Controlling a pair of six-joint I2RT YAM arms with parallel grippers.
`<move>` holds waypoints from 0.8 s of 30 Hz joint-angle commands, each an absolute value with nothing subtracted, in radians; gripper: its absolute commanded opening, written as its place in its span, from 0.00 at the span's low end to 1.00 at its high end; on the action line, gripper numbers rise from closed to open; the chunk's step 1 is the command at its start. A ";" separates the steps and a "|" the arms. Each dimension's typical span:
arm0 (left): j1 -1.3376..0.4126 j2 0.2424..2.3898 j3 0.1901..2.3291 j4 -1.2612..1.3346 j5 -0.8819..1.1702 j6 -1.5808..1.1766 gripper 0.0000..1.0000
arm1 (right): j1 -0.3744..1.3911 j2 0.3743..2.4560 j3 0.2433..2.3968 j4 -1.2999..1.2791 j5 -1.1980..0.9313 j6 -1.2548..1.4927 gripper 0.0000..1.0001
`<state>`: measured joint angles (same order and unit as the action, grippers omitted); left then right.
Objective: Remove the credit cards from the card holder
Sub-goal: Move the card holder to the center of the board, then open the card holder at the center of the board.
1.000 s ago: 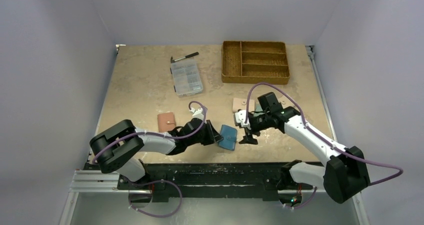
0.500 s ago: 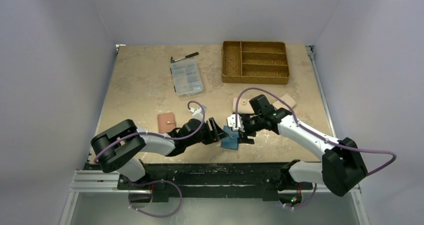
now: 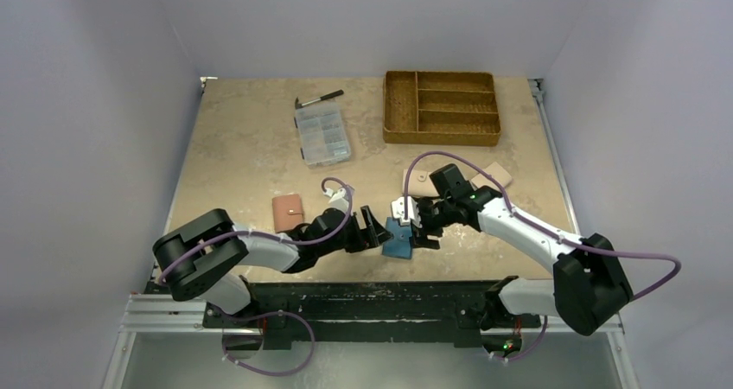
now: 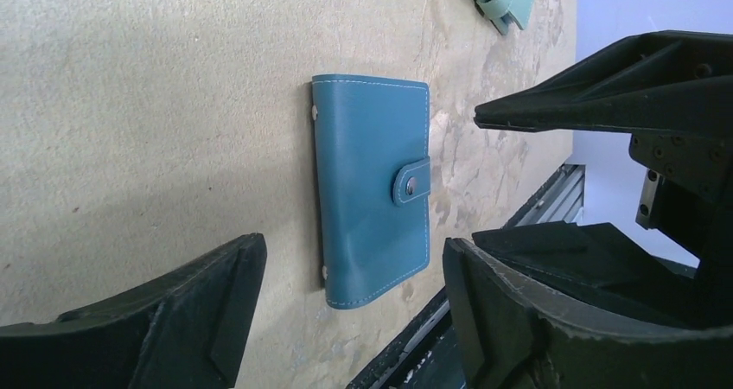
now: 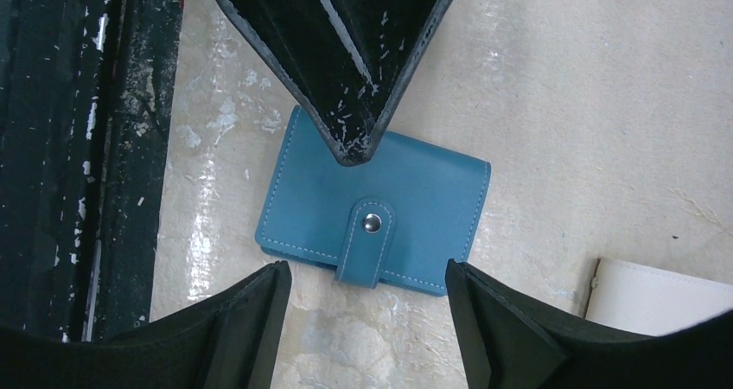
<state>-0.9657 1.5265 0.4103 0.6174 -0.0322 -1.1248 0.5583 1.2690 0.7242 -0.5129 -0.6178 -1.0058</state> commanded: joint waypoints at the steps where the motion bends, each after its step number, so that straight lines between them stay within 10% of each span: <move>1: -0.973 1.470 0.365 0.648 -0.063 -1.081 0.83 | 0.565 1.270 0.750 -0.526 -0.616 -0.995 0.76; 10: -0.971 1.380 0.274 0.718 -0.085 -1.103 0.96 | 0.574 1.276 0.742 -0.513 -0.642 -1.013 0.73; 24: -0.971 1.470 0.261 0.801 -0.014 -1.117 0.83 | 0.616 1.333 0.776 -0.485 -0.613 -0.965 0.60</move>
